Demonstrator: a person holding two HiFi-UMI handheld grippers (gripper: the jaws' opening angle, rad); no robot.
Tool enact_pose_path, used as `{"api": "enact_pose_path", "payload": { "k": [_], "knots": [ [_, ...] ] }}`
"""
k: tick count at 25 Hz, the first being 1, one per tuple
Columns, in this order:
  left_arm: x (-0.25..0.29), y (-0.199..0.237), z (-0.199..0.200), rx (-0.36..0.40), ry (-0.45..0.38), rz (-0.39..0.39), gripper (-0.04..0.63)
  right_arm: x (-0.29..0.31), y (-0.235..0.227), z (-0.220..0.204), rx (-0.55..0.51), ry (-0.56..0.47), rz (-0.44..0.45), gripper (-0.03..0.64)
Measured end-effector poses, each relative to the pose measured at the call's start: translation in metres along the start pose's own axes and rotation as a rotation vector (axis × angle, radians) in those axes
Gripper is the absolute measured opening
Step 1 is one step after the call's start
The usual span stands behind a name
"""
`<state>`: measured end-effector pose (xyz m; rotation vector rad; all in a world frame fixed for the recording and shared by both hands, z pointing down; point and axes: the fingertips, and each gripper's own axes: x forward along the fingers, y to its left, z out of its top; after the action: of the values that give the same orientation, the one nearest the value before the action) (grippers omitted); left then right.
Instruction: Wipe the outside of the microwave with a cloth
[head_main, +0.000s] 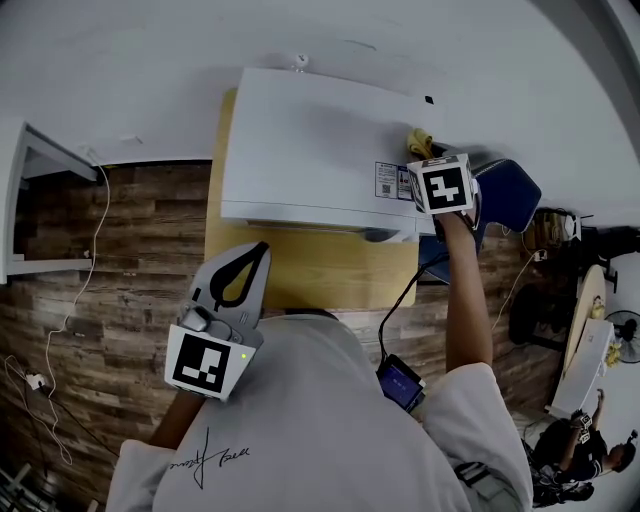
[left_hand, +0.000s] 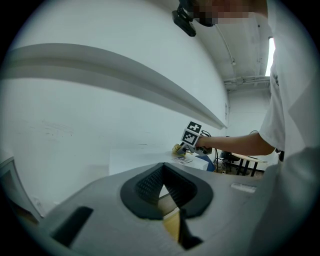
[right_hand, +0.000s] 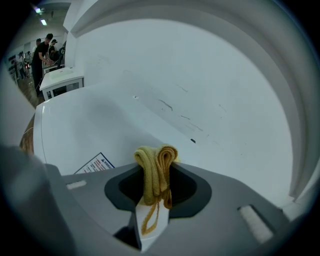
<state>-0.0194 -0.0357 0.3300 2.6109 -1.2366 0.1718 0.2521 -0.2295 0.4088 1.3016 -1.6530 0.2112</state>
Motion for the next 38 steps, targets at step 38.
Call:
{"api": "enact_pose_path", "payload": {
  "k": [38],
  "knots": [
    [-0.046,0.064,-0.01,-0.035,-0.001,0.066,-0.011,-0.003,0.176,0.135,-0.213,-0.136,0.168,0.121]
  ]
}}
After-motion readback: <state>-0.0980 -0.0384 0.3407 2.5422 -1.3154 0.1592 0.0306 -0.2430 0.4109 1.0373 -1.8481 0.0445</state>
